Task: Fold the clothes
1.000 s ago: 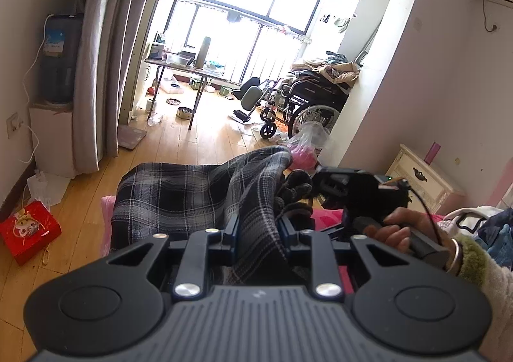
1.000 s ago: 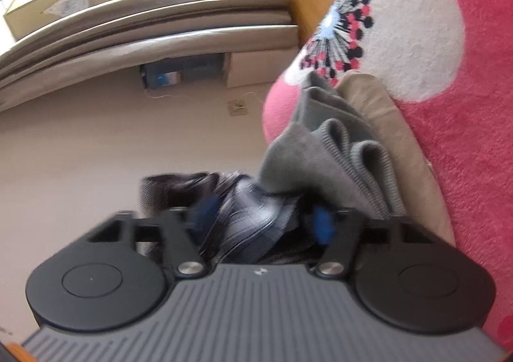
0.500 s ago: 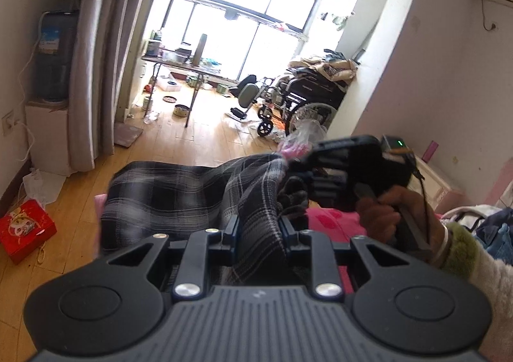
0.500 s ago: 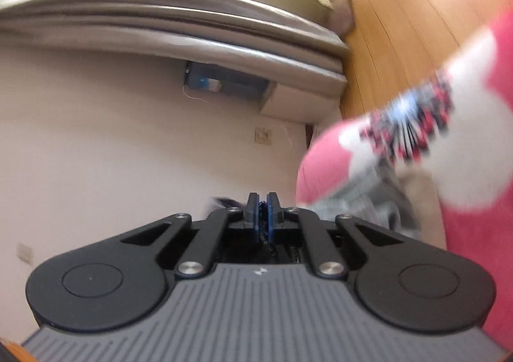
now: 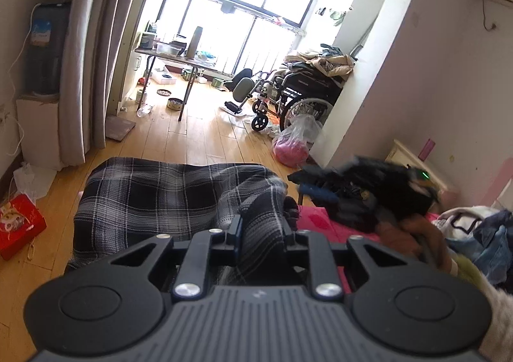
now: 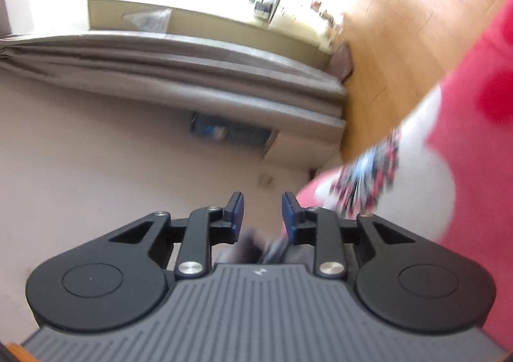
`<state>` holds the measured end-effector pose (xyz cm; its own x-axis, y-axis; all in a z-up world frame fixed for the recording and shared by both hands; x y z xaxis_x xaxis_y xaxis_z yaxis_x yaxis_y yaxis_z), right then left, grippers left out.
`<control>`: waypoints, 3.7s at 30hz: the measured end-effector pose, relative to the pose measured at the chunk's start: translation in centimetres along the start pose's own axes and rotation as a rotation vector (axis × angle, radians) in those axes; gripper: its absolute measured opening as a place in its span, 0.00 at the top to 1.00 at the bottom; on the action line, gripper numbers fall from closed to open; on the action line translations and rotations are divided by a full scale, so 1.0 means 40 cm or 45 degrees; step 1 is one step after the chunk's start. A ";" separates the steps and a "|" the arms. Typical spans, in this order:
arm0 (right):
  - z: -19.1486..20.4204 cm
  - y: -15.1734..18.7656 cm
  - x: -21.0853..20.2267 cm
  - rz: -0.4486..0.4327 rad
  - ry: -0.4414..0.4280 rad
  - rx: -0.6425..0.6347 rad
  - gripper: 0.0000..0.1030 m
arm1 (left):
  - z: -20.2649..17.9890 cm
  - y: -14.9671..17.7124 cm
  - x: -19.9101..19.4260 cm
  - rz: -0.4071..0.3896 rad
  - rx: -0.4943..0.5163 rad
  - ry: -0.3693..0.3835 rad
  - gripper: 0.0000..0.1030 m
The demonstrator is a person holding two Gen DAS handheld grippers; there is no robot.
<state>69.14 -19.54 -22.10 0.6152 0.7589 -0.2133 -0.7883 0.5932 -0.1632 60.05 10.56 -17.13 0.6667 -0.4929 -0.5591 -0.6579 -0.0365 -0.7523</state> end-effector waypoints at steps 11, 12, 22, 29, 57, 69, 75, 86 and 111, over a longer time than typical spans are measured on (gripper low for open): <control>0.041 0.268 0.015 0.329 0.104 -0.223 0.61 | -0.004 0.026 0.025 0.034 0.019 0.022 0.79; 0.042 0.269 0.024 0.324 0.113 -0.239 0.61 | -0.004 0.027 0.029 0.042 0.020 0.022 0.78; 0.003 0.276 0.023 0.318 -0.011 -0.010 0.93 | -0.074 0.046 -0.042 0.057 0.182 0.033 0.28; -0.018 0.280 0.024 0.317 -0.095 0.135 0.94 | -0.225 0.168 0.033 0.172 0.670 -0.247 0.21; -0.086 0.180 -0.074 0.189 -0.111 0.342 0.64 | -0.099 0.041 0.034 0.188 0.267 -0.355 0.79; -0.074 0.147 0.063 0.213 -0.122 0.387 0.54 | -0.071 0.032 0.018 0.162 0.262 -0.320 0.78; -0.102 0.116 0.102 0.186 -0.165 0.559 0.31 | -0.062 0.031 -0.003 0.137 0.219 -0.286 0.78; 0.063 0.035 0.166 0.163 -0.135 0.149 0.26 | -0.043 0.058 -0.043 0.089 0.204 -0.221 0.79; -0.054 0.045 0.013 0.053 -0.128 0.061 0.30 | -0.099 0.096 0.035 0.259 0.242 -0.180 0.77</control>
<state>68.05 -18.66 -24.60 0.5808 0.8049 -0.1212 -0.8138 0.5708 -0.1094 57.07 6.30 -19.41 0.5789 -0.3471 -0.7379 -0.7144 0.2204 -0.6641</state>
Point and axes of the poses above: each gripper's, at about its wrist camera, not at the fingertips, and x roughly the way its jaws point, z to its left, y to its underside, the point moved 4 cm from there along x, roughly the way its jaws point, and after that the axes turned 4 degrees about z, right-handed, at the moved point
